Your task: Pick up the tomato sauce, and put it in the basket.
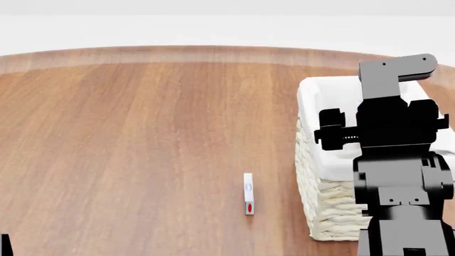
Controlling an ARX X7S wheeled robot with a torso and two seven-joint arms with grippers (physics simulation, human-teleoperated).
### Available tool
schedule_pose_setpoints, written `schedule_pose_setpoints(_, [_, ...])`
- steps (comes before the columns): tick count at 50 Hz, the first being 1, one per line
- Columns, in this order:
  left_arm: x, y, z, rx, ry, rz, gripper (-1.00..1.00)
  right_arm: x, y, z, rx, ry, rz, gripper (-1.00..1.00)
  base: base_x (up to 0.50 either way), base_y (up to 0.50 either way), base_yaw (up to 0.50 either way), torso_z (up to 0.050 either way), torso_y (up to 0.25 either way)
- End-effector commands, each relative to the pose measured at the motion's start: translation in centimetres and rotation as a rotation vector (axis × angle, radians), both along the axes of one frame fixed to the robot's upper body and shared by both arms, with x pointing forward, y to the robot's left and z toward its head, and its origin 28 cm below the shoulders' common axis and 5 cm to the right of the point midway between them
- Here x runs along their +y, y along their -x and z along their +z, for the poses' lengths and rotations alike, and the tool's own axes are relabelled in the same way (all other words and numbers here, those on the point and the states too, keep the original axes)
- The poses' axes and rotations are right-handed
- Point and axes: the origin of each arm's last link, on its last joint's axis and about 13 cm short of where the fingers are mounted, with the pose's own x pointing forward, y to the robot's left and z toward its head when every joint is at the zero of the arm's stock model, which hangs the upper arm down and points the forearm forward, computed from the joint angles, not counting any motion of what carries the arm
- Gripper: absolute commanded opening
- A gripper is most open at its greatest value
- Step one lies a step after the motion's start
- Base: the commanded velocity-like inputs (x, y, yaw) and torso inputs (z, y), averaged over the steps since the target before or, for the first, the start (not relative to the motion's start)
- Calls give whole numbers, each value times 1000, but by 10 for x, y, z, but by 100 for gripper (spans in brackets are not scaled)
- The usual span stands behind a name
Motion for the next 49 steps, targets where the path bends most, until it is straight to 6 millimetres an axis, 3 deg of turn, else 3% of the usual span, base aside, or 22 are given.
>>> schedule_pose_setpoints(1, [-1, 0, 0, -1, 0, -4, 100, -1, -3, 6, -66, 38, -23, 100, 0, 0, 0, 0, 0])
schedule_pose_setpoints(10, [-1, -1, -1, 0, -1, -9, 100, -1, -11, 15, -338, 194, -102, 100, 0, 0, 0, 0, 0])
schedule_pose_setpoints(16, [-2, -2, -2, 5, -3, -10, 100, 7, -15, 21, -509, 312, -60, 100, 0, 0, 0, 0, 0])
schedule_pose_setpoints(22, [-3, -5, -3, 10, -5, -18, 100, 13, -16, 26, -651, 282, -11, 100, 0, 0, 0, 0, 0])
schedule_pose_setpoints(29, [-5, -6, -4, 15, -7, -29, 100, 19, -11, 13, -752, 273, 25, 100, 0, 0, 0, 0, 0])
schedule_pose_setpoints(41, [-5, -9, -8, 26, -1, -38, 100, 39, 53, 7, -874, 335, 87, 100, 0, 0, 0, 0, 0])
schedule_pose_setpoints(49, [-5, -9, -8, 30, -5, -44, 100, 51, 110, 7, -976, 388, 108, 100, 0, 0, 0, 0, 0])
